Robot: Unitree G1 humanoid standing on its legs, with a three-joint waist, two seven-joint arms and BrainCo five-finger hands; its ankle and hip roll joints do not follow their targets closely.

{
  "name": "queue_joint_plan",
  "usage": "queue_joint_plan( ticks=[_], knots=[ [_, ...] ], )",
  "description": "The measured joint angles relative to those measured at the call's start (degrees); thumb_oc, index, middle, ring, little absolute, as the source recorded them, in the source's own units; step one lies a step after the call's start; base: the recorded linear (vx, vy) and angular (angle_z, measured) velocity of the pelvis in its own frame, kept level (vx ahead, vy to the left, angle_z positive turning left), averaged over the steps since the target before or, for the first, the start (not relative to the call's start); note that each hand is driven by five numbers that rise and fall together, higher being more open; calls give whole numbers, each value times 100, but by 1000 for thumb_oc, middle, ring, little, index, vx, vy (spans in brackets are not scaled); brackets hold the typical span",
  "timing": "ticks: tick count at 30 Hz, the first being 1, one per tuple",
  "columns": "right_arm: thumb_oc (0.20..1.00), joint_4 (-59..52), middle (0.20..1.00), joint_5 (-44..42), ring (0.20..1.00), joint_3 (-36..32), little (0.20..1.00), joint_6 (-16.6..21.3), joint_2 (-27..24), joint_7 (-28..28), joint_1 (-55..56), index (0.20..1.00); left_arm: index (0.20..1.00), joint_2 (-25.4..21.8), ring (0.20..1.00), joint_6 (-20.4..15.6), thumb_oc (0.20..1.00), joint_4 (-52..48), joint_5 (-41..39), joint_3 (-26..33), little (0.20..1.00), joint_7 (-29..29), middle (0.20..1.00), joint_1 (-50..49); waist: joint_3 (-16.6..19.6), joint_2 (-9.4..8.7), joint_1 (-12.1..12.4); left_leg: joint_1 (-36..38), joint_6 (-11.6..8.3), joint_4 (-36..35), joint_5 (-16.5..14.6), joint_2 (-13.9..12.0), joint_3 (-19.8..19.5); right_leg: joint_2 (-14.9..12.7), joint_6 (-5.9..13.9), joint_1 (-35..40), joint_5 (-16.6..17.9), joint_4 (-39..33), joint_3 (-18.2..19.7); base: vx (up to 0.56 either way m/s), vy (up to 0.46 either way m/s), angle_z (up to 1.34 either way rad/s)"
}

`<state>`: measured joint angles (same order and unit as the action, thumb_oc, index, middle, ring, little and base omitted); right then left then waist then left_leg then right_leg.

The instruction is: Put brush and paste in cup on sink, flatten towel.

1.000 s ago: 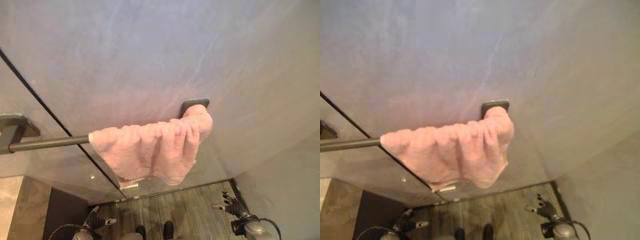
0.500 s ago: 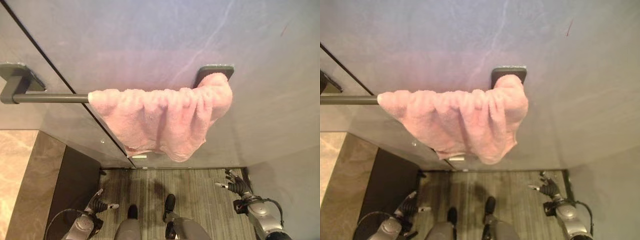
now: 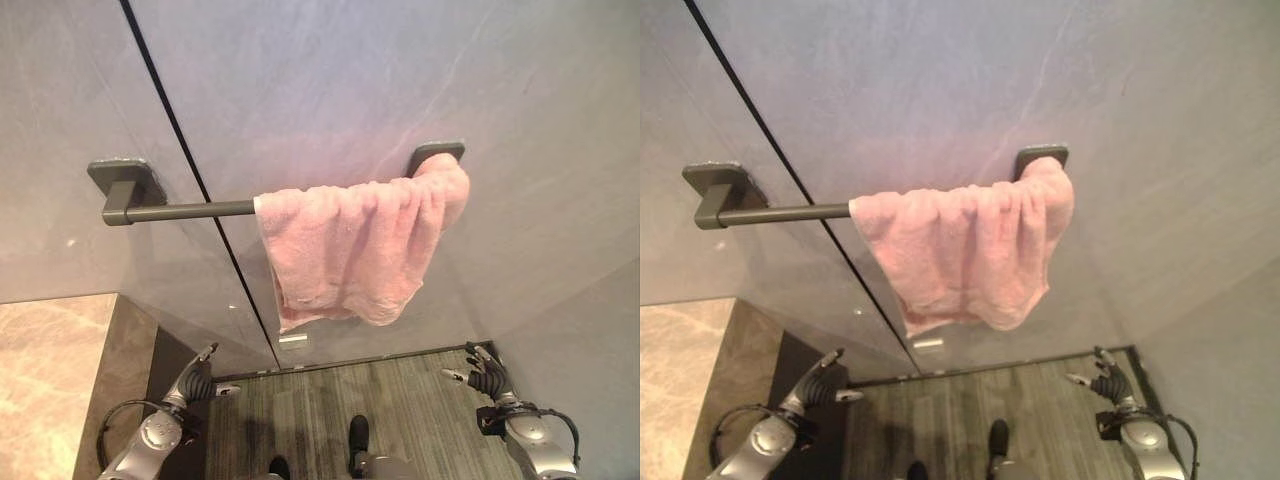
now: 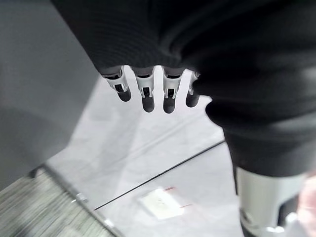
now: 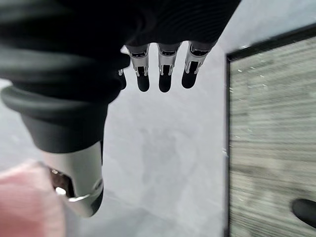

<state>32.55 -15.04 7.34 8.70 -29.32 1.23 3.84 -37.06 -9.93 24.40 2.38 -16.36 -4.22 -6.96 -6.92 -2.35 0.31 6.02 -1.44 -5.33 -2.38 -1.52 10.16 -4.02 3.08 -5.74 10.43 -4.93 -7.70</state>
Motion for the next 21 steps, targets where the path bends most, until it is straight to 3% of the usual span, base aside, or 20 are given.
queue_joint_plan(
  ticks=[2, 7, 13, 21],
  knots=[
    [1000, -395, 1000, -176, 1000, 30, 1000, 50, -183, -115, -17, 1000, 1000, -449, 1000, -202, 1000, -438, -22, 14, 1000, 123, 1000, -295, 7, 8, 56, 76, 18, -2, -10, 19, 203, 5, 58, -10, 60, -1, 202, -39, 74, -34],
    [1000, -717, 1000, -939, 1000, 69, 1000, 106, -521, -682, 223, 1000, 1000, -1179, 1000, -379, 1000, -1197, -222, -40, 1000, 684, 1000, -624, 114, -17, 143, 98, 22, -26, -13, 45, 201, -26, 109, 13, 6, -5, 213, -18, 34, -2],
    [1000, -726, 1000, -1173, 1000, 76, 1000, 113, -717, -854, 152, 1000, 1000, -917, 1000, -433, 1000, -1078, -363, -143, 1000, 823, 1000, -515, 122, -4, 158, 105, -25, -25, 20, 5, 91, -8, 89, 78, -5, -4, 86, -21, -7, 9],
    [1000, -404, 1000, -1353, 1000, 852, 1000, 69, -800, -837, -1278, 1000, 1000, -213, 1000, -373, 1000, -833, -873, -519, 1000, 807, 1000, 416, 135, -17, 215, 200, -44, 0, 54, -11, 73, 1, 62, 178, 9, -4, 68, -11, -16, 1]
  ],
)
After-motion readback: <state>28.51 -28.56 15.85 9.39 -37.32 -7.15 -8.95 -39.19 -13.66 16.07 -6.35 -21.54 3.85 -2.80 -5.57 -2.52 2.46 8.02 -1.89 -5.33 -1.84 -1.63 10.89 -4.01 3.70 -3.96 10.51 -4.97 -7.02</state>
